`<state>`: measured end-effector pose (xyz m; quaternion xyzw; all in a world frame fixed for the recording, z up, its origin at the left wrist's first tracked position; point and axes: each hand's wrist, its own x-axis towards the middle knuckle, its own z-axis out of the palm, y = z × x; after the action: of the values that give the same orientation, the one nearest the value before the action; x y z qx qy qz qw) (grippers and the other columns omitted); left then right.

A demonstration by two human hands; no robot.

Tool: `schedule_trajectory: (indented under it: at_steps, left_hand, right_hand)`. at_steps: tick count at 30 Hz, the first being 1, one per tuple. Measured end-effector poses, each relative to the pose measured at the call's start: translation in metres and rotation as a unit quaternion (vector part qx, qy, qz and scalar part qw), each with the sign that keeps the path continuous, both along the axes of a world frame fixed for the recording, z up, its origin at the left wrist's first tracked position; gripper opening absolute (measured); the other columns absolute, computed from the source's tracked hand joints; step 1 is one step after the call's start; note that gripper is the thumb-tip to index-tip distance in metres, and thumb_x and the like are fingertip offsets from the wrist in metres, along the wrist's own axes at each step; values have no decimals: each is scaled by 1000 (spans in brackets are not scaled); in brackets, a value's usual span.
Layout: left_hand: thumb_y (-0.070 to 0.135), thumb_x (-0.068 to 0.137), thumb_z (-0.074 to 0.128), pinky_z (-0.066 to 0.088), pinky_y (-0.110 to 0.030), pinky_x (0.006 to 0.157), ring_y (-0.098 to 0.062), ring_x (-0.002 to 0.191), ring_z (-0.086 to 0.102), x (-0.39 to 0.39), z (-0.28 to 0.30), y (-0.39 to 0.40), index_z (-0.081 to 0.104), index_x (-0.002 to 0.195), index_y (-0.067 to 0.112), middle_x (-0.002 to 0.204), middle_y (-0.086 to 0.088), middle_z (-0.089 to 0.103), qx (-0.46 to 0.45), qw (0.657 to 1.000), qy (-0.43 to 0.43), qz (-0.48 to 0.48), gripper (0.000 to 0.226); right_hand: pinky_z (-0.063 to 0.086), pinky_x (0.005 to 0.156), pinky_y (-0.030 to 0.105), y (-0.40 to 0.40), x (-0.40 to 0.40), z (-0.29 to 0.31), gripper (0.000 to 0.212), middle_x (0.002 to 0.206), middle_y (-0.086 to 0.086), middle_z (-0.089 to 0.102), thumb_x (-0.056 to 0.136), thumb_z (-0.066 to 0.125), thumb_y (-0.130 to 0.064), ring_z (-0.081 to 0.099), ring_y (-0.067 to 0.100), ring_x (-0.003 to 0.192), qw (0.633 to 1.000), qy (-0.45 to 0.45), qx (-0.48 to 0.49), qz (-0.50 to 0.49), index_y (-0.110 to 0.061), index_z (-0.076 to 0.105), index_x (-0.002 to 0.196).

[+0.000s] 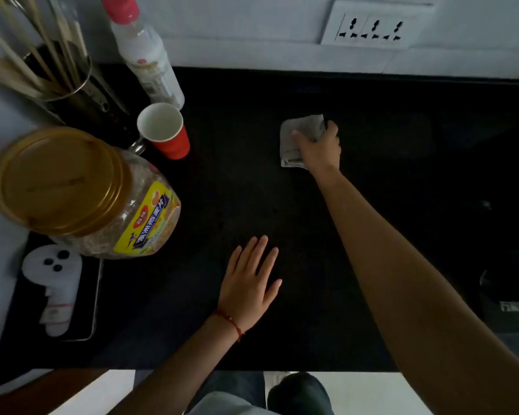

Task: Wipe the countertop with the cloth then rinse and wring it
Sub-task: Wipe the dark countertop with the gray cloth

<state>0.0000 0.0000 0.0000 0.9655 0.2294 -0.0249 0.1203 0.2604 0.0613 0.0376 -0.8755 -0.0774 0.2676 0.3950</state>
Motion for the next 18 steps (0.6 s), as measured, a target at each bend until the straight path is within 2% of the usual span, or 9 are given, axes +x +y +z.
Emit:
schedule_trajectory:
  at_steps: [3,6,8,9,10,11,13,15,18]
  left_hand:
    - [43,84,44,35,-48,105,-28,128,49,1,-1,-1,53,128,16,138,-11,52,-9,1000,-10,5,52]
    - [43,84,43,33,-47,106,-28,129,47,1,-6,-1,50,129,17,139,-11,51,-4,1000,-9,-3,53]
    - [43,84,44,34,-48,106,-28,129,47,0,-6,0,50,129,17,139,-11,51,7,1000,-10,-5,53]
    - [42,84,44,33,-48,106,-28,129,47,0,-6,-1,50,129,16,139,-12,51,2,1000,-10,-7,53]
    - [42,84,44,33,-48,106,-28,129,47,0,-5,-1,49,130,16,139,-12,51,-4,1000,-9,-8,53]
    - [42,84,45,33,-48,106,-29,129,47,0,-5,-1,49,129,16,139,-12,51,-9,1000,-7,-8,53]
    - [42,83,44,34,-49,105,-29,129,48,1,-4,0,50,129,16,139,-13,51,-18,1000,-4,-6,53]
    - [42,83,44,34,-50,105,-30,128,48,2,-1,0,52,128,15,138,-13,52,-27,1000,6,-6,53]
    - [41,83,44,36,-50,103,-31,127,49,3,3,0,55,126,14,137,-15,52,-35,999,14,-8,52]
  right_hand:
    - [36,108,45,12,2,0,90,147,17,30,77,71,-32,32,33,134,999,-21,-33,-31,-9,15,144]
    - [46,99,43,14,9,-4,79,135,16,45,72,75,-27,48,30,121,997,37,-18,-65,-5,30,133]
    - [54,75,34,7,11,-2,67,120,10,55,73,75,-24,60,20,94,995,74,6,-74,-4,40,127]
    - [51,59,26,2,9,-3,61,109,7,57,74,75,-22,57,12,77,993,88,20,-77,-5,45,124]
    - [43,49,20,-4,8,-3,56,99,4,56,74,75,-20,52,7,66,991,97,32,-81,-5,48,120]
    - [39,46,18,-10,5,-4,51,94,2,55,73,75,-20,49,6,62,990,102,43,-85,-7,52,117]
    - [41,49,18,-24,0,-5,35,88,-4,57,71,77,-19,52,6,67,987,102,75,-95,-17,60,101]
    - [42,53,18,-41,-7,-1,28,83,-12,57,69,77,-20,55,3,72,983,101,107,-110,-30,55,84]
    - [44,56,17,-77,-17,8,33,84,-15,59,67,78,-24,57,-1,78,975,86,149,-138,-34,53,87]
